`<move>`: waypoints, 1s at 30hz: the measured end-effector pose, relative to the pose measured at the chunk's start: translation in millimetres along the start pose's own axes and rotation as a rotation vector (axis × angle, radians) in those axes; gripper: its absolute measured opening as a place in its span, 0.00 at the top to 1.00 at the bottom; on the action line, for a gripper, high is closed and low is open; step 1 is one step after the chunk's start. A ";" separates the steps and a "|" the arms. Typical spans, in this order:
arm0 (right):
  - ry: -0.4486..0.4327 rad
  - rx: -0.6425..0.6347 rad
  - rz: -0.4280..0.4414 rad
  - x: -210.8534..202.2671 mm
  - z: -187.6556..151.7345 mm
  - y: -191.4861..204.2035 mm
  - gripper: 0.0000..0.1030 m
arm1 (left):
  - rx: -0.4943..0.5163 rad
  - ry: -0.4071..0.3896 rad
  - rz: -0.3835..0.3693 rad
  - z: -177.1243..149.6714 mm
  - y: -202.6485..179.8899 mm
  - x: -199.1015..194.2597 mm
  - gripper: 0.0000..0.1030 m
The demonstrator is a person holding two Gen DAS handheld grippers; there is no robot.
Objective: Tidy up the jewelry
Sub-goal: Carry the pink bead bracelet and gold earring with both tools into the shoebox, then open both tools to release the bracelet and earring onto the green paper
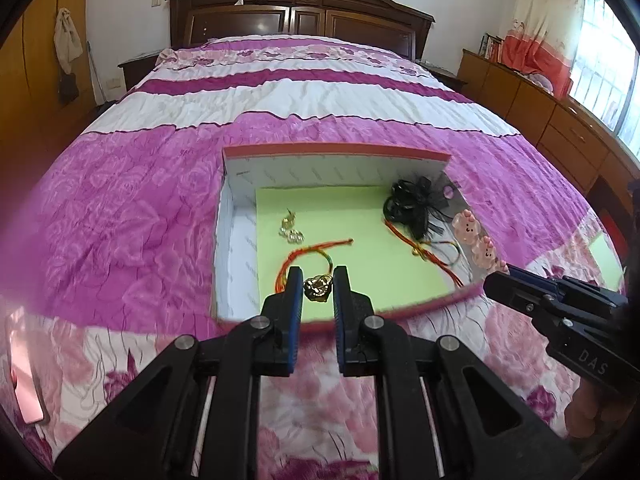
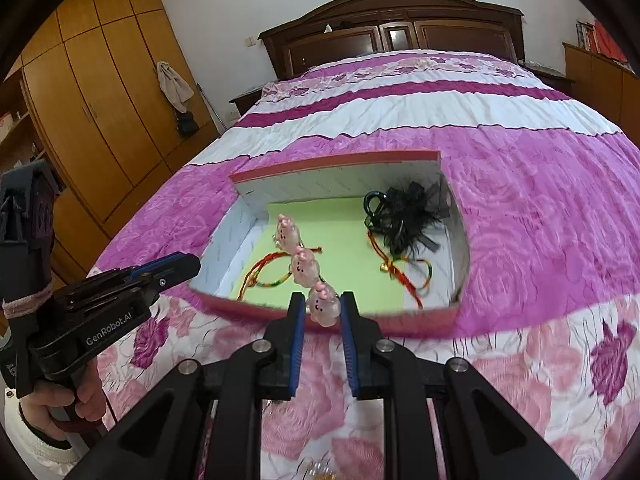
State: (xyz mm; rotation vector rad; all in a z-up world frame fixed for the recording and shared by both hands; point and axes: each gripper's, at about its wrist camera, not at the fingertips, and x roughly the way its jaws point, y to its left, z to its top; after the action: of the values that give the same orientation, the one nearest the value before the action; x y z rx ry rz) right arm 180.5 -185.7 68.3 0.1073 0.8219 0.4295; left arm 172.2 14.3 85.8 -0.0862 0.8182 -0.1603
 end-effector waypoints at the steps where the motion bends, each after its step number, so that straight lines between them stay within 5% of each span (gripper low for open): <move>1: 0.002 -0.001 -0.001 3.3 2.1 -0.5 0.81 | 0.000 0.001 0.002 2.5 0.9 3.6 0.94; 16: 0.115 0.015 -0.043 70.5 20.2 -22.2 0.81 | -0.042 0.091 0.009 3.0 11.7 59.7 0.94; 30: 0.175 0.022 -0.082 93.0 20.2 -30.0 0.81 | -0.063 0.145 0.009 -3.9 17.6 83.9 0.93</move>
State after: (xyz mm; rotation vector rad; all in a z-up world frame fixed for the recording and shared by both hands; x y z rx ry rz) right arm 260.9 -173.3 10.5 0.0570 1.0000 0.3560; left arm 227.7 16.9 20.3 -0.1315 0.9685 -0.1330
